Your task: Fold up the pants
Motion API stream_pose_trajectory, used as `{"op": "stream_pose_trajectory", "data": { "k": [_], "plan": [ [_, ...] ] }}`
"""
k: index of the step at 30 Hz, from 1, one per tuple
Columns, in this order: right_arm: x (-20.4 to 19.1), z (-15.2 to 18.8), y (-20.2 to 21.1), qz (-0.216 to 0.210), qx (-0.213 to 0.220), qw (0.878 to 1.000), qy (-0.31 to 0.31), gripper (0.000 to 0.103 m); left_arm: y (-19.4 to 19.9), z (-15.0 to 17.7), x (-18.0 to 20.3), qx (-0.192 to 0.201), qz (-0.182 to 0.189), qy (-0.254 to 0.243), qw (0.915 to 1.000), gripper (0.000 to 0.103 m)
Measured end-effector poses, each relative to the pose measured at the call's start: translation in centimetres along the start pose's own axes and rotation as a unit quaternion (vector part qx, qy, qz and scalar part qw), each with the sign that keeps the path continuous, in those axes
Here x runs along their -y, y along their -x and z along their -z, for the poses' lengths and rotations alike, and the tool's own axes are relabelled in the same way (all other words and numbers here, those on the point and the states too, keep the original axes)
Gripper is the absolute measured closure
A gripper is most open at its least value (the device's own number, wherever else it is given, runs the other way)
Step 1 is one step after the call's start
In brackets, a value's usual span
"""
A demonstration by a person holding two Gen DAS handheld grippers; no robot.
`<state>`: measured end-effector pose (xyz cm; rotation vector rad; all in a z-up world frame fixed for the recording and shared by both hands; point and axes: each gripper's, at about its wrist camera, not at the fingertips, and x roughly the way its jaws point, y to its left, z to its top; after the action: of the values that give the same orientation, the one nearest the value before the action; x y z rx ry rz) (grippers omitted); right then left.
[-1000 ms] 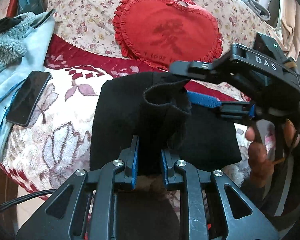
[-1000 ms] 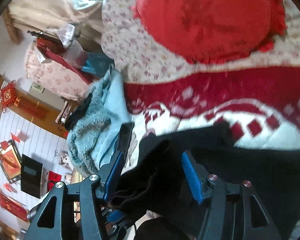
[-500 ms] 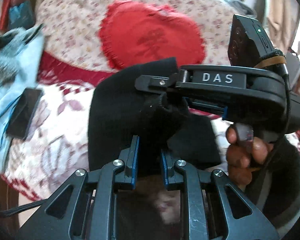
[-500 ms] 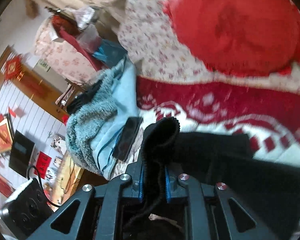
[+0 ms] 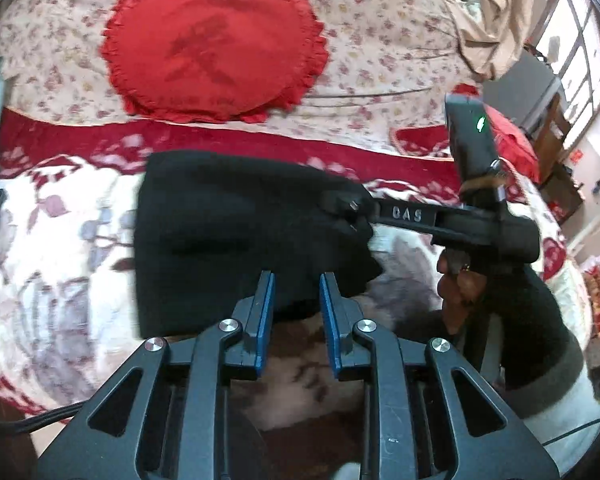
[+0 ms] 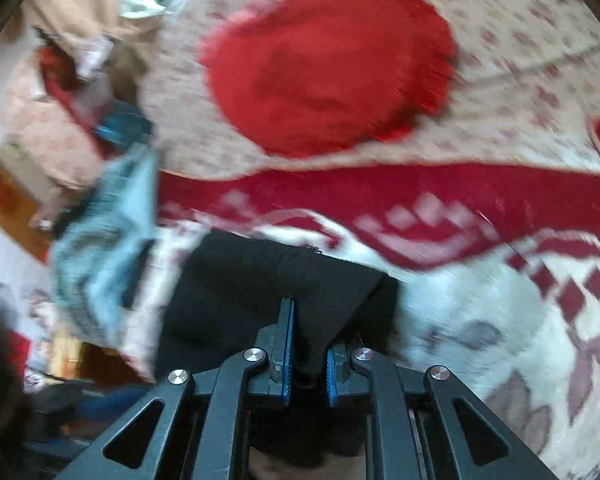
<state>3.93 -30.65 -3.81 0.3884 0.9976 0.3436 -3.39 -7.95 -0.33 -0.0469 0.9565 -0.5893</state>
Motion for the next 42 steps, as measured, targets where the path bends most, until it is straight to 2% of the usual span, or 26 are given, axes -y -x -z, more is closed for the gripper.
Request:
{"op": "stream_pose_trajectory", "data": {
  "k": [3,8,11,14,17,20,23,24,27,34,42],
  "plan": [
    [1.1,-0.1,-0.8,-0.006,-0.002,1.0,-0.01,0.092,0.7,-0.5,-1.8,0.007,-0.027,0.016,0.9995,0.082],
    [-0.8,-0.6,1.2,0.027,0.016,0.999,0.039,0.092,0.4,-1.7,-4.2,0.009,-0.074,0.038,0.9965,0.082],
    [-0.2,-1.7,1.4,0.062,0.029,0.997,0.044,0.092,-0.9,-2.3,-4.5,0.007,-0.082,0.034,0.9961,0.082],
    [0.1,-2.4,0.9,0.057,0.026,0.998,0.031,0.092,-2.5,-2.8,-4.4,-0.006,-0.082,0.032,0.9961,0.082],
    [-0.2,-2.2,2.9,0.075,0.058,0.995,0.026,0.091,-3.8,-2.7,-4.3,-0.018,-0.083,0.029,0.996,0.082],
    [-1.2,-1.6,4.9,0.051,0.063,0.996,0.032,0.091,-4.3,-2.4,-4.2,-0.022,-0.086,0.025,0.9957,0.082],
    [-4.0,-0.6,5.1,0.032,0.046,0.995,0.083,0.09,-4.2,-2.3,-4.2,-0.022,-0.087,0.028,0.9956,0.082],
    [-5.1,0.0,4.5,0.024,0.029,0.994,0.099,0.09,-4.3,-2.3,-4.2,-0.023,-0.088,0.03,0.9954,0.079],
    [-6.1,1.3,3.1,0.017,0.003,0.994,0.107,0.09,-4.6,-2.1,-4.2,-0.027,-0.091,0.033,0.9949,0.077],
    [-5.0,4.6,0.7,0.083,-0.047,0.988,0.124,0.09,-5.1,-1.7,-3.9,-0.032,-0.094,0.031,0.9946,0.074],
    [-3.5,5.5,1.1,0.069,-0.053,0.992,0.092,0.09,-5.0,-1.6,-3.3,-0.036,-0.097,0.029,0.9943,0.063]
  ]
}}
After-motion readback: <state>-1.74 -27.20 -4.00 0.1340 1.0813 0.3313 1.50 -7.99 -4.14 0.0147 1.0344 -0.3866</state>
